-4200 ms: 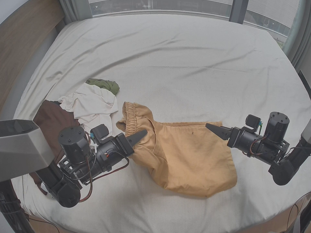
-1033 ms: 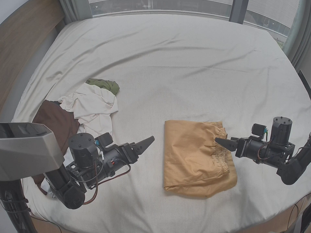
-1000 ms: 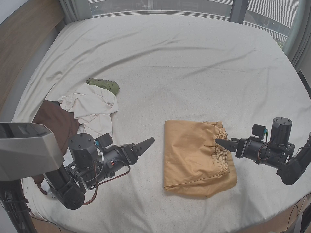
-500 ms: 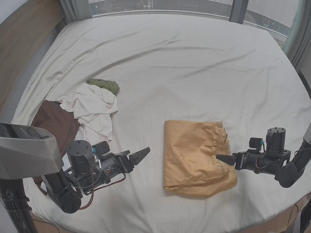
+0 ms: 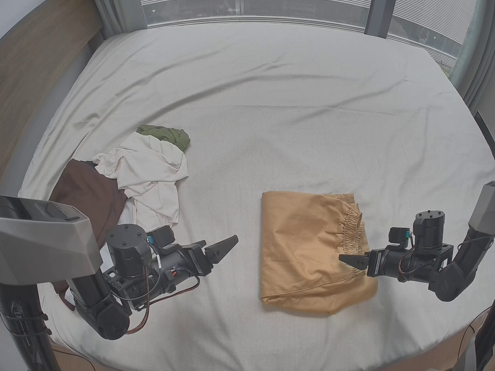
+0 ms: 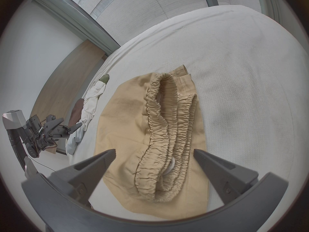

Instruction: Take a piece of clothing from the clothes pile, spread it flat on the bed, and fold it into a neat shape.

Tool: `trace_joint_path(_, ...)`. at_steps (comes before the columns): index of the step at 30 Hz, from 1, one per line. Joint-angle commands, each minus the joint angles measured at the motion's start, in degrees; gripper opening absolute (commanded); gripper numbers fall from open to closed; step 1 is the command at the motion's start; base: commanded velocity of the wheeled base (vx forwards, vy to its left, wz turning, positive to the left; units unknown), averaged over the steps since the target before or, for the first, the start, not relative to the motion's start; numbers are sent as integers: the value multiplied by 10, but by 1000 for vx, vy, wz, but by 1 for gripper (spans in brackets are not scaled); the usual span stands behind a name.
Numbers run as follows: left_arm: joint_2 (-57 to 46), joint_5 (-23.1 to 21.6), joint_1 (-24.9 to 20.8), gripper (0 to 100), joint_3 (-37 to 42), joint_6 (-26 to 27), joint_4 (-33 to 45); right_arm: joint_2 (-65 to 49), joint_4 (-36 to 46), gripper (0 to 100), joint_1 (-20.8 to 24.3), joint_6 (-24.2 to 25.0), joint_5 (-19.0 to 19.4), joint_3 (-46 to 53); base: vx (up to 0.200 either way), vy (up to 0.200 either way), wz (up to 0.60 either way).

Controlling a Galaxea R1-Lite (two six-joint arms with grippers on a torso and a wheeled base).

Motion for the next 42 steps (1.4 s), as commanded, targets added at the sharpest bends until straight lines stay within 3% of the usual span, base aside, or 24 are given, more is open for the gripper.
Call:
trace_joint_path(1, 3, 0, -1, 100, 0, 1, 0, 20, -9, 0, 1, 0, 0, 1, 0, 0, 0)
trace_joint_path(13, 3, 0, -2, 100, 1, 1, 0, 3, 0, 0, -3, -1, -1, 6, 0, 0, 0)
trace_joint_path(22, 4, -1, -3, 100, 0, 1, 0, -70, 83, 0, -21, -5, -1, 1, 0, 0, 0)
trace_joint_path(34, 5, -1, -8, 100, 1, 1, 0, -64, 90, 0, -26, -6, -1, 4, 0, 0, 0)
trace_joint_path(39, 5, -1, -8, 100, 0, 1, 0, -45, 85, 0, -34, -31, -2, 5, 0, 0, 0)
trace_joint_path(40, 5, -1, -8, 100, 0, 1, 0, -46, 85, 100, -34, -31, -2, 5, 0, 0, 0)
trace_joint_path(42, 5, -1, -8, 100, 0, 1, 0, -48, 84, 100, -34, -29, -2, 3, 0, 0, 0)
